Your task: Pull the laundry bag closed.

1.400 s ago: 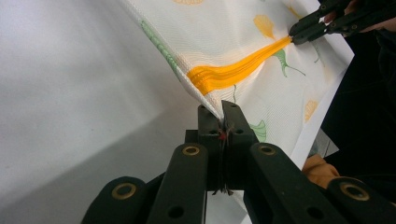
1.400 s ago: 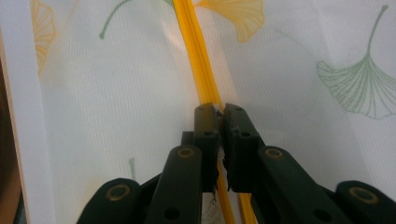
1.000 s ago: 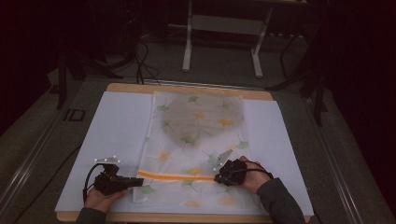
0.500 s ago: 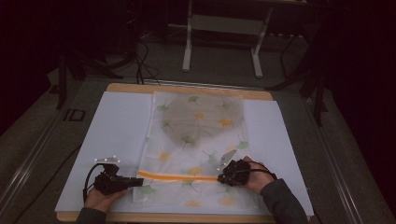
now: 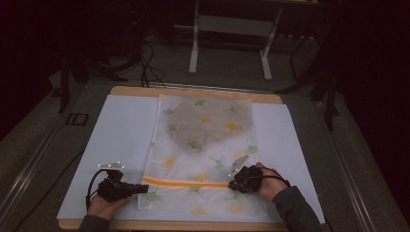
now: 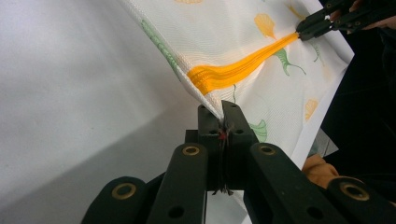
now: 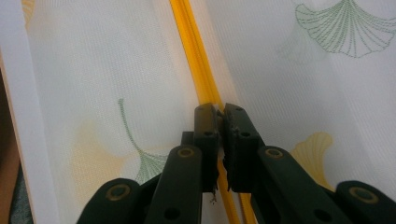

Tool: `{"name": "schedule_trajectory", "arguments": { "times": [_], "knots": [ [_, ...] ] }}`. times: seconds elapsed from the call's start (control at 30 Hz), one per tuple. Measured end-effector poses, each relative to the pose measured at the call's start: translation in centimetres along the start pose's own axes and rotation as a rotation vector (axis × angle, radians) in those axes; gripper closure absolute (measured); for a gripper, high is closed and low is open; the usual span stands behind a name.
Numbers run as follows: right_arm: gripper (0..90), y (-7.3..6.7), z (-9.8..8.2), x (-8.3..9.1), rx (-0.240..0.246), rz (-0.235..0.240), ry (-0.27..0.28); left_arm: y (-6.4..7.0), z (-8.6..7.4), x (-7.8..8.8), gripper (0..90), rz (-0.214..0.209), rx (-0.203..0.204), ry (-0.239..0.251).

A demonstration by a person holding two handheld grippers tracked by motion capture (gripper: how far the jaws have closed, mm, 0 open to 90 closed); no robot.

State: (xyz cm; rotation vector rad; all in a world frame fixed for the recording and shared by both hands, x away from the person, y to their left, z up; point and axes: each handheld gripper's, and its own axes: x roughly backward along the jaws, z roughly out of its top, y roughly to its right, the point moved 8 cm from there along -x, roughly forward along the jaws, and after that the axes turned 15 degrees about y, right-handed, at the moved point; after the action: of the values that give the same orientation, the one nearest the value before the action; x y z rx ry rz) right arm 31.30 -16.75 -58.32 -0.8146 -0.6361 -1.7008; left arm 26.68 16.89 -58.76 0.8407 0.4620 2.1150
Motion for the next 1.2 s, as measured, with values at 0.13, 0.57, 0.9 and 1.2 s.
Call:
{"name": "schedule_trajectory", "arguments": {
  "times": [0.13, 0.57, 0.9, 1.2],
  "knots": [
    [84.8, 0.1, -0.2, 0.2, -0.01, -0.002, 0.0, 0.0, 0.0, 0.0, 88.3, 0.0, 0.001, 0.0],
    [84.8, 0.5, -1.1, 1.0, -0.021, -0.015, -0.014, 0.0, 0.0, 0.0, 88.3, 0.001, 0.002, -0.001],
    [84.8, 0.7, -1.7, 1.5, -0.026, -0.02, -0.015, 0.0, 0.0, 0.0, 88.3, -0.001, 0.003, -0.001],
    [84.8, 0.9, -2.3, 2.0, -0.04, -0.031, -0.019, 0.0, 0.0, 0.0, 88.3, 0.0, 0.001, -0.001]
  ]
}}
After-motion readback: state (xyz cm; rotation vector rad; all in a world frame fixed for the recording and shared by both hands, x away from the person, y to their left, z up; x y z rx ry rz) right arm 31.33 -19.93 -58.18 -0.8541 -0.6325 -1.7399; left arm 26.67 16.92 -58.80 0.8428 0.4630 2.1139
